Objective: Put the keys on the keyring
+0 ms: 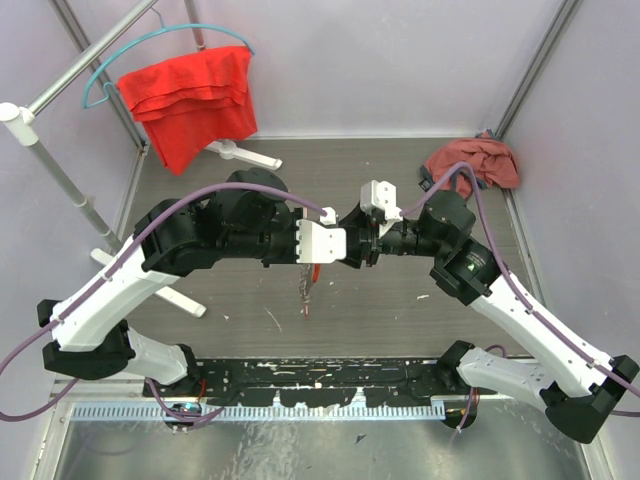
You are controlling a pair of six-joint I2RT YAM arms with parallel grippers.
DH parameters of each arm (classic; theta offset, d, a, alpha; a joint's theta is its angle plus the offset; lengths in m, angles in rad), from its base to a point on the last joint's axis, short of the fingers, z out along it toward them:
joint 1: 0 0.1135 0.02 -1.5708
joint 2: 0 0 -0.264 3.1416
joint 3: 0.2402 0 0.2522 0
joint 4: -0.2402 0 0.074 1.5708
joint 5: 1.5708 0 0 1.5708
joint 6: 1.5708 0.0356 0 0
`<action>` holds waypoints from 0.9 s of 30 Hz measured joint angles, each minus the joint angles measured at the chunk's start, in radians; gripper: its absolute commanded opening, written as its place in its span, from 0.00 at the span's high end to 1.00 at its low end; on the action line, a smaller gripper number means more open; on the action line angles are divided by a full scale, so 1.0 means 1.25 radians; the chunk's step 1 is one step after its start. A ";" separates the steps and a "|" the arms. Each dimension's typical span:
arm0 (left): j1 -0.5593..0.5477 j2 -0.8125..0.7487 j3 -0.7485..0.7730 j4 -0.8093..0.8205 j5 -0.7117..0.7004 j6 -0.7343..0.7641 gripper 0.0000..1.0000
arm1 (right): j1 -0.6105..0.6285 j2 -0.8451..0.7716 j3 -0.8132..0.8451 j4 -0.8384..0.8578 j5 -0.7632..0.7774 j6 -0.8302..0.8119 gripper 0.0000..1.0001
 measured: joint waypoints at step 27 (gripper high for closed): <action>-0.001 -0.002 0.000 0.002 0.020 0.002 1.00 | 0.000 0.021 -0.003 0.023 -0.008 0.011 0.75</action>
